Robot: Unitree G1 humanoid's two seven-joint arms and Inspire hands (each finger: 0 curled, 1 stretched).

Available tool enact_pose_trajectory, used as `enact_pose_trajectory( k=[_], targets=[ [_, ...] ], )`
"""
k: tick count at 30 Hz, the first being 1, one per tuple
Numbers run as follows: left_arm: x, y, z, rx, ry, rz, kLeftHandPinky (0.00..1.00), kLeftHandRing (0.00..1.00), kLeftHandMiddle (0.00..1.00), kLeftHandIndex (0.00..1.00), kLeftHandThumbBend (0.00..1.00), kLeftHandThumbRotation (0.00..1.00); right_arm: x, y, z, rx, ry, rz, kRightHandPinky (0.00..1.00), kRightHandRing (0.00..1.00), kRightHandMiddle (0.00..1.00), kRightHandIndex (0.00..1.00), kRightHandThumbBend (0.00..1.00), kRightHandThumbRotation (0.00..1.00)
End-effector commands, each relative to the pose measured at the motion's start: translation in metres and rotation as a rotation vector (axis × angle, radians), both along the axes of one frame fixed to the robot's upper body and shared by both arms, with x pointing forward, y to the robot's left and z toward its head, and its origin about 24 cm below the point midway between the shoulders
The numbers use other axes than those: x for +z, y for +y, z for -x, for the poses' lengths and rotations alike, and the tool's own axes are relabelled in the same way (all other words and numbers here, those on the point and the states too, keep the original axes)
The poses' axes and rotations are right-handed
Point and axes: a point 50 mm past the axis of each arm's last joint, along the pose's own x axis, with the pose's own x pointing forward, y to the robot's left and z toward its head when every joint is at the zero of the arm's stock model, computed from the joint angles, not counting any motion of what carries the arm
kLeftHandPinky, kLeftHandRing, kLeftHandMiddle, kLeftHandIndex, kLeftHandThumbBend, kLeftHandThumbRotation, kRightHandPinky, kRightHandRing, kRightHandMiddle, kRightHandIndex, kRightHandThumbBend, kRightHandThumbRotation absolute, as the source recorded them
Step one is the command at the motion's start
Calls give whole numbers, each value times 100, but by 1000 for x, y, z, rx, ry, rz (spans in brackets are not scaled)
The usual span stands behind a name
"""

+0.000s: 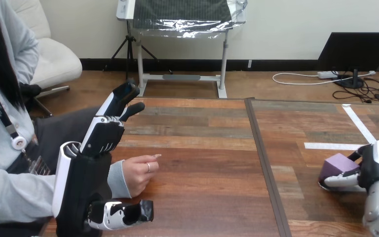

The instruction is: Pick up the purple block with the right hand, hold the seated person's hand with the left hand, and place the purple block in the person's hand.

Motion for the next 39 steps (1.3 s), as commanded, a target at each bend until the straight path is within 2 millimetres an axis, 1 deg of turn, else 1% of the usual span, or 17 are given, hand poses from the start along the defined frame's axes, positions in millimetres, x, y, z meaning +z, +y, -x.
enact_pose_trajectory(
  k=[1,3,4,6,13,23,31,39],
  targets=[
    [14,-5,-5,-27,-79,9,85,92,94,91,100,68,12,-10,-5,-17,-15,17,18,28,39,53,71,1],
    [14,-6,-4,-28,-77,11,85,93,94,91,100,68,12,-12,-4,-24,-22,13,18,28,39,51,70,0],
    [14,-6,-4,-28,-77,12,85,93,94,91,100,67,13,-12,-4,-27,-27,12,18,27,37,47,69,0],
    [14,-5,-4,-28,-74,12,86,93,94,91,100,67,13,-13,-3,-33,-39,3,17,26,36,45,68,0],
    [14,-4,-3,-32,-69,9,87,94,95,91,100,66,14,-17,-2,-52,-67,-25,11,18,28,34,62,0],
    [13,-5,-4,-9,-75,8,87,94,95,91,100,64,17,-17,-3,-53,-106,-41,8,14,23,28,54,0],
    [12,-4,-5,13,-46,-2,86,93,94,91,100,63,21,-14,-6,-20,-166,-69,8,14,23,28,51,0],
    [11,-2,-6,29,-25,-26,86,92,94,91,100,63,25,-8,-10,4,-220,-100,8,13,21,27,49,0]
  ],
)
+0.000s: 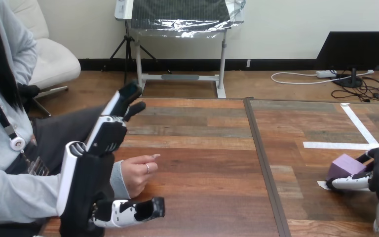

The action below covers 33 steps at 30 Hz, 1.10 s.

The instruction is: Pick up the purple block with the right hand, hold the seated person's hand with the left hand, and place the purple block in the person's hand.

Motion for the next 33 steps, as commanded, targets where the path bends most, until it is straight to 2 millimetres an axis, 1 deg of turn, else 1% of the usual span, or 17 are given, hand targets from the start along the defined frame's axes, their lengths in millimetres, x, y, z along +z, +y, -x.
enact_pose_trajectory(
  k=[1,9,14,18,28,33],
  targets=[
    [12,0,-6,22,-58,1,85,92,94,91,100,64,25,6,-21,27,-150,-20,7,13,21,26,48,0],
    [13,3,-7,64,-60,-49,83,91,94,91,100,65,28,13,-24,58,-201,-91,6,11,20,25,46,0],
    [13,6,-8,100,-23,-109,81,90,92,90,100,63,30,17,-26,79,-235,-114,5,11,19,25,45,0],
    [13,10,-7,141,46,-160,81,90,91,89,100,61,32,22,-28,102,-272,-143,5,11,19,25,44,0],
    [13,15,-8,214,141,-224,84,88,87,84,100,52,37,32,-31,153,-348,-226,5,10,18,23,42,0],
    [13,18,-10,251,158,-268,84,88,86,84,100,50,39,38,-32,178,-384,-251,5,10,17,23,41,0]
  ],
)
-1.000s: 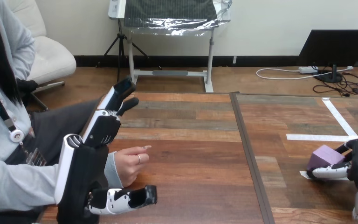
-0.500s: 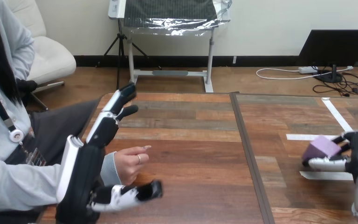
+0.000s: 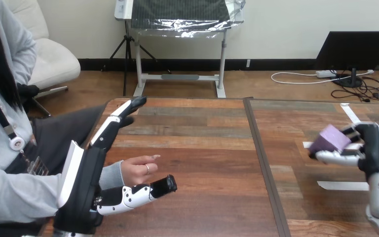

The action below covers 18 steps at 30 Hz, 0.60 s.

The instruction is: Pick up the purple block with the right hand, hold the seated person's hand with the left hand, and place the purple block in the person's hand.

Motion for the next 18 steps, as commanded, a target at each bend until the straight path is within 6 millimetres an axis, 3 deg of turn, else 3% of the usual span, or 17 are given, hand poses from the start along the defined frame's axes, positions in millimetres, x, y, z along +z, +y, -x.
enact_pose_trajectory(
  k=[1,9,18],
  targets=[
    [15,4,-7,31,-56,-52,83,87,86,84,100,50,20,17,-16,69,-131,-45,5,10,17,22,41,0],
    [15,9,-12,45,-62,-110,82,86,85,83,100,46,24,26,-17,100,-185,-68,6,10,17,22,41,0],
    [17,16,-19,66,-83,-165,69,72,74,75,100,37,28,35,-18,119,-225,-130,6,10,16,20,40,0]
  ],
)
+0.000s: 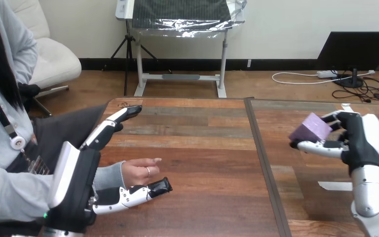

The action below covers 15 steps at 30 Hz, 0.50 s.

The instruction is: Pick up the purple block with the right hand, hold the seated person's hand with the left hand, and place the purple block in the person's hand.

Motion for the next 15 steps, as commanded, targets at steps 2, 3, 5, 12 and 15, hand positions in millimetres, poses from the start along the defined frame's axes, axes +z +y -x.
enact_pose_trajectory(
  k=[2,3,5,12,15],
  targets=[
    [19,3,-17,-4,-96,-47,68,70,73,74,100,36,24,11,-13,31,-128,-57,6,10,16,20,39,0],
    [20,4,-17,0,-97,-63,67,69,72,73,100,35,25,12,-13,36,-133,-60,6,10,16,20,39,0],
    [21,5,-18,5,-99,-84,66,67,70,71,100,35,26,13,-13,41,-139,-62,5,10,16,19,39,0],
    [25,8,-23,8,-104,-138,64,66,69,70,100,35,29,18,-12,59,-159,-83,5,9,15,18,38,0],
    [26,9,-25,7,-104,-158,64,65,69,70,100,35,31,19,-12,64,-172,-97,5,9,15,17,38,0]
  ],
)
